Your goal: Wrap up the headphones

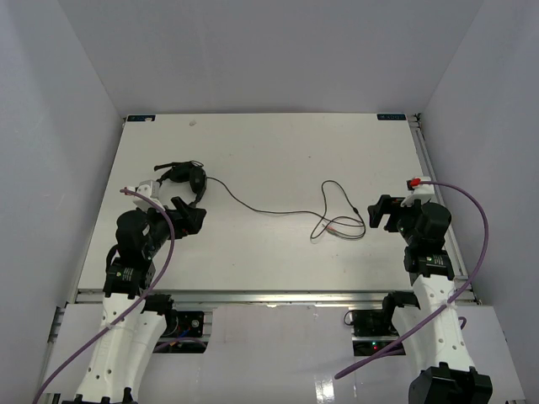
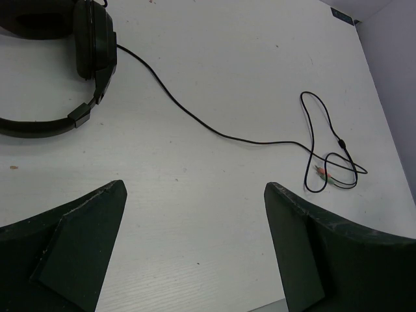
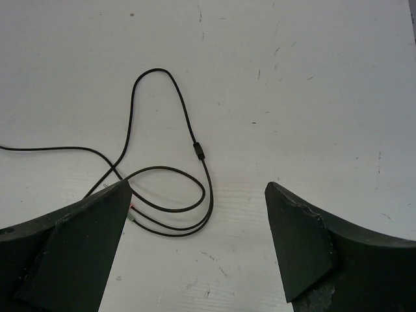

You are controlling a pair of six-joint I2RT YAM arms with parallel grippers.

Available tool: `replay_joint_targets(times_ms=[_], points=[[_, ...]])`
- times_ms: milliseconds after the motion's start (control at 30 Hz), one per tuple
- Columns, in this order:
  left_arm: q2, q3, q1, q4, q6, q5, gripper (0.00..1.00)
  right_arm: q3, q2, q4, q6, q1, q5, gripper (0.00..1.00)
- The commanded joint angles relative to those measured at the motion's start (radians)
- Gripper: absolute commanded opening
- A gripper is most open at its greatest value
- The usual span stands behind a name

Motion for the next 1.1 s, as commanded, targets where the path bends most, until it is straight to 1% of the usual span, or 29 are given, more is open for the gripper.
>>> replay_joint_targets(times_ms=[0, 133, 333, 400, 433, 500, 567, 667, 700, 733, 767, 800, 833, 867, 900, 967, 1067], points=[[-0.002, 0.015, -0.003, 0.014, 0.004, 0.010, 0.98, 0.035, -0.002, 0.042, -0.002, -0.007, -0.015, 0.90], [-0.001, 0.015, -0.003, 0.014, 0.004, 0.008, 0.98, 0.031, -0.017, 0.040, -0.057, -0.007, -0.069, 0.90], [0.003, 0.014, -0.003, 0.014, 0.002, 0.006, 0.98, 0.019, -0.021, 0.022, -0.151, -0.007, -0.204, 0.90], [0.007, 0.012, -0.002, 0.014, -0.002, 0.000, 0.98, 0.011, -0.021, -0.002, -0.247, -0.007, -0.276, 0.90], [0.012, 0.012, -0.002, 0.013, -0.007, -0.012, 0.98, 0.008, -0.017, -0.036, -0.353, -0.007, -0.328, 0.90], [0.040, 0.008, -0.003, -0.003, -0.049, -0.074, 0.98, 0.015, 0.008, -0.095, -0.490, -0.007, -0.509, 0.90], [0.162, 0.022, 0.002, -0.030, -0.074, -0.169, 0.98, 0.085, 0.059, -0.139, -0.546, -0.004, -0.616, 0.90], [0.348, 0.080, 0.031, -0.050, -0.115, -0.163, 0.98, 0.148, 0.150, -0.158, -0.549, -0.004, -0.663, 0.90], [0.410, 0.106, 0.053, -0.044, -0.133, -0.151, 0.98, 0.144, 0.183, -0.152, -0.552, -0.004, -0.680, 0.90], [0.439, 0.129, 0.075, -0.038, -0.142, -0.143, 0.98, 0.130, 0.200, -0.134, -0.551, -0.004, -0.692, 0.90], [0.471, 0.141, 0.137, -0.021, -0.152, -0.127, 0.98, 0.109, 0.206, -0.089, -0.542, -0.004, -0.698, 0.90], [0.530, 0.164, 0.171, -0.012, -0.166, -0.071, 0.98, 0.074, 0.204, -0.069, -0.540, -0.004, -0.701, 0.90], [0.572, 0.167, 0.210, -0.004, -0.177, -0.035, 0.98, 0.071, 0.200, -0.071, -0.554, -0.004, -0.701, 0.90], [0.612, 0.197, 0.271, 0.000, -0.185, -0.006, 0.98, 0.080, 0.194, -0.089, -0.571, -0.004, -0.691, 0.90], [0.673, 0.231, 0.301, -0.008, -0.193, 0.001, 0.98, 0.084, 0.186, -0.094, -0.576, -0.004, -0.684, 0.90], [0.763, 0.279, 0.322, -0.024, -0.198, -0.015, 0.96, 0.081, 0.170, -0.086, -0.566, -0.004, -0.690, 0.90], [0.937, 0.365, 0.329, -0.072, -0.191, -0.088, 0.95, 0.084, 0.138, -0.086, -0.549, -0.002, -0.708, 0.90]])
